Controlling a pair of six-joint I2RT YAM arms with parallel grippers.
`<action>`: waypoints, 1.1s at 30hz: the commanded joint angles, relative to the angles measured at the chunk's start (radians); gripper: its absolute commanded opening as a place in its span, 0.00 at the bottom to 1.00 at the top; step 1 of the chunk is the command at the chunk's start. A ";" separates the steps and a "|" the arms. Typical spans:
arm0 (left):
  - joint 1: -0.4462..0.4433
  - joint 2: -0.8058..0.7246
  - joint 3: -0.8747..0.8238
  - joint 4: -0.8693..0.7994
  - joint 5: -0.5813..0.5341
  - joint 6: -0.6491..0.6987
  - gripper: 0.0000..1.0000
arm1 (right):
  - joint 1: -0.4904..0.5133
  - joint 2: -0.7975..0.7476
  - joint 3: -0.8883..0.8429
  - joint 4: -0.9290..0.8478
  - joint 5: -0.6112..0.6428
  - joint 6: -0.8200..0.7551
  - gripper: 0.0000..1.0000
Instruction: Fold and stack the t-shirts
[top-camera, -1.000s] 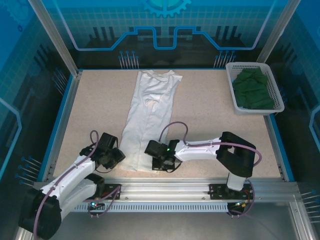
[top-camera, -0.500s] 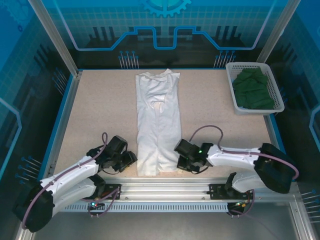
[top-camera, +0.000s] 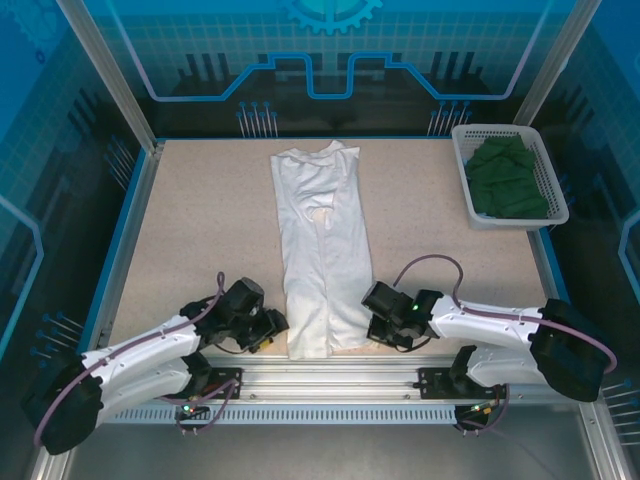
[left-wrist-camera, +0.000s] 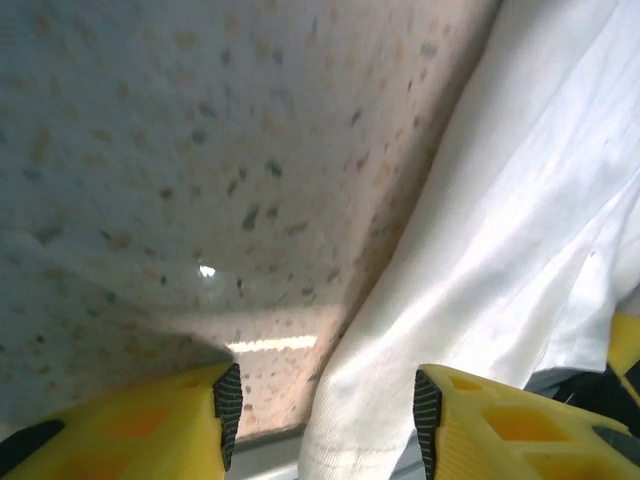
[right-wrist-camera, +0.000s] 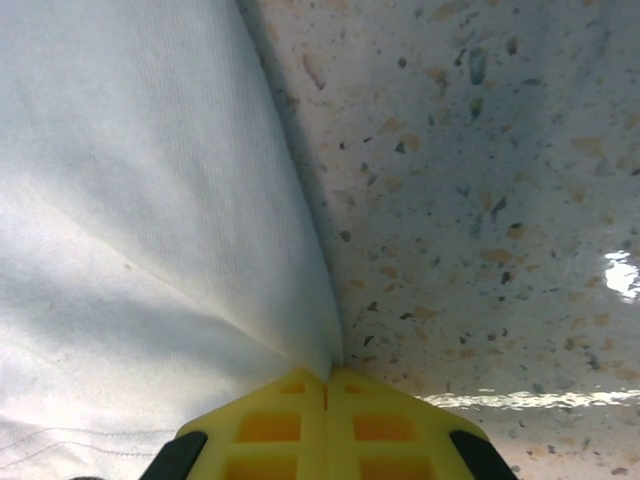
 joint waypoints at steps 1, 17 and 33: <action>-0.040 0.002 -0.025 0.006 0.044 -0.048 0.49 | -0.007 0.015 -0.016 -0.008 -0.033 -0.012 0.00; -0.104 0.067 -0.014 0.118 0.051 -0.094 0.30 | 0.004 0.002 -0.002 -0.014 -0.027 -0.019 0.00; -0.080 0.005 0.046 0.070 -0.010 -0.091 0.00 | -0.016 -0.062 0.074 -0.085 0.015 -0.078 0.00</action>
